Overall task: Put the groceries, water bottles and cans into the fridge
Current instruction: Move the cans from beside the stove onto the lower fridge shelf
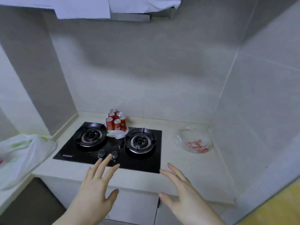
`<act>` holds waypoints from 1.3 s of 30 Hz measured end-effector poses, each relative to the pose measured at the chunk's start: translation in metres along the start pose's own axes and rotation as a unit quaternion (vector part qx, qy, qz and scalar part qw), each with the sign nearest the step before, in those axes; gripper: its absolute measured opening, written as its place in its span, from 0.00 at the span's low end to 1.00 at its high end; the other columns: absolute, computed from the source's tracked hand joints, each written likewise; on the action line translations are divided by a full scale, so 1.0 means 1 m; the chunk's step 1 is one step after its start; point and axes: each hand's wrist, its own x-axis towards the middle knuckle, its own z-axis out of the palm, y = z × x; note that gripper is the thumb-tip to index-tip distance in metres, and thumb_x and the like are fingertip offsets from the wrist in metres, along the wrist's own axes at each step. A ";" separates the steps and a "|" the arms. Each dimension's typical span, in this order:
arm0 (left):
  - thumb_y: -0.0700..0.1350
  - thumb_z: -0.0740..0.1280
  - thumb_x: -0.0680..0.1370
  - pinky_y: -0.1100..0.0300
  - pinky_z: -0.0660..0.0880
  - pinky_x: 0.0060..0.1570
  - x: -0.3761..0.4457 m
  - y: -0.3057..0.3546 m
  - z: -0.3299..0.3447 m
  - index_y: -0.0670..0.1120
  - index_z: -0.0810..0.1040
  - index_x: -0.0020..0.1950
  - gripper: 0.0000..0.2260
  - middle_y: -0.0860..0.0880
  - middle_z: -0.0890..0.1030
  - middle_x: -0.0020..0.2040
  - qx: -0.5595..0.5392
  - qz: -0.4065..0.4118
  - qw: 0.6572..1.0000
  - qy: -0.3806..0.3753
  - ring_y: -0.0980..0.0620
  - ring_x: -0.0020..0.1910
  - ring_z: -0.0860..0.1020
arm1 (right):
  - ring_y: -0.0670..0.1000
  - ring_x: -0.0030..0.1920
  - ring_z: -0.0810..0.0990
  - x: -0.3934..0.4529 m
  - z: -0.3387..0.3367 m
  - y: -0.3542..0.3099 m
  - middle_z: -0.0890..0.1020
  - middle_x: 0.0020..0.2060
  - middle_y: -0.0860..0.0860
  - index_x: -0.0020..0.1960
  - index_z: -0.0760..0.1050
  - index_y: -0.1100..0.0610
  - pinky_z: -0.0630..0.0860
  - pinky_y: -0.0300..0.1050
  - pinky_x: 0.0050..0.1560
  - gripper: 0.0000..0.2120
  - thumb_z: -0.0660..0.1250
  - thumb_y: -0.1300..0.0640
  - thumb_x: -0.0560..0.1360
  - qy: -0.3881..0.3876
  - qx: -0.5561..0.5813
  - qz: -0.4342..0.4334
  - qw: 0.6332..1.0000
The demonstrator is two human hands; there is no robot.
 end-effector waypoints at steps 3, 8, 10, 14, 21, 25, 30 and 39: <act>0.58 0.66 0.73 0.44 0.60 0.76 0.008 -0.036 -0.010 0.60 0.64 0.78 0.33 0.59 0.47 0.83 -0.003 -0.011 1.000 0.013 0.47 0.82 0.50 | 0.35 0.77 0.55 0.037 0.014 -0.021 0.47 0.76 0.26 0.76 0.59 0.33 0.54 0.30 0.72 0.29 0.68 0.44 0.79 -0.013 0.002 -0.018 1.000; 0.58 0.65 0.75 0.49 0.52 0.79 0.017 -0.095 -0.024 0.61 0.61 0.79 0.32 0.60 0.43 0.82 -0.001 -0.045 0.999 0.023 0.50 0.82 0.45 | 0.35 0.77 0.55 0.098 0.048 -0.060 0.48 0.77 0.27 0.73 0.58 0.29 0.55 0.35 0.75 0.28 0.68 0.44 0.79 -0.038 0.013 -0.049 0.998; 0.58 0.65 0.77 0.50 0.49 0.79 0.019 -0.118 -0.029 0.61 0.59 0.79 0.32 0.61 0.41 0.82 0.003 -0.067 0.998 0.021 0.52 0.82 0.43 | 0.35 0.77 0.56 0.121 0.061 -0.076 0.47 0.76 0.26 0.70 0.57 0.26 0.56 0.35 0.75 0.27 0.68 0.44 0.79 -0.054 0.017 -0.059 0.997; 0.57 0.68 0.75 0.50 0.50 0.78 0.014 -0.162 -0.033 0.62 0.62 0.78 0.31 0.62 0.43 0.81 0.004 -0.129 0.991 0.029 0.49 0.82 0.48 | 0.34 0.76 0.57 0.164 0.079 -0.098 0.47 0.75 0.25 0.74 0.59 0.30 0.55 0.32 0.74 0.28 0.68 0.43 0.79 -0.095 0.007 -0.077 0.992; 0.58 0.66 0.79 0.53 0.45 0.80 0.028 -0.206 -0.039 0.62 0.57 0.79 0.31 0.60 0.40 0.81 0.001 -0.241 0.970 0.033 0.52 0.82 0.42 | 0.31 0.71 0.56 0.250 0.095 -0.113 0.49 0.73 0.25 0.75 0.61 0.32 0.56 0.32 0.69 0.28 0.68 0.42 0.79 -0.158 -0.011 -0.111 0.981; 0.58 0.67 0.77 0.51 0.53 0.80 0.039 -0.229 -0.051 0.62 0.59 0.78 0.31 0.60 0.44 0.82 0.004 -0.289 0.956 0.049 0.51 0.82 0.48 | 0.36 0.75 0.57 0.303 0.106 -0.124 0.51 0.75 0.27 0.75 0.60 0.32 0.59 0.35 0.70 0.28 0.68 0.41 0.78 -0.183 -0.010 -0.156 0.971; 0.53 0.70 0.76 0.48 0.58 0.77 0.038 -0.264 -0.075 0.60 0.64 0.76 0.30 0.57 0.51 0.83 0.013 -0.369 0.925 0.092 0.46 0.80 0.55 | 0.36 0.76 0.56 0.353 0.123 -0.147 0.50 0.77 0.29 0.75 0.60 0.32 0.58 0.38 0.73 0.28 0.67 0.42 0.79 -0.230 -0.003 -0.204 0.951; 0.52 0.73 0.76 0.44 0.61 0.76 0.060 -0.376 -0.113 0.56 0.66 0.77 0.31 0.51 0.56 0.82 0.037 -0.453 0.884 0.110 0.43 0.78 0.60 | 0.35 0.74 0.56 0.427 0.151 -0.168 0.51 0.75 0.28 0.76 0.61 0.33 0.60 0.36 0.70 0.29 0.68 0.42 0.78 -0.238 -0.008 -0.196 0.951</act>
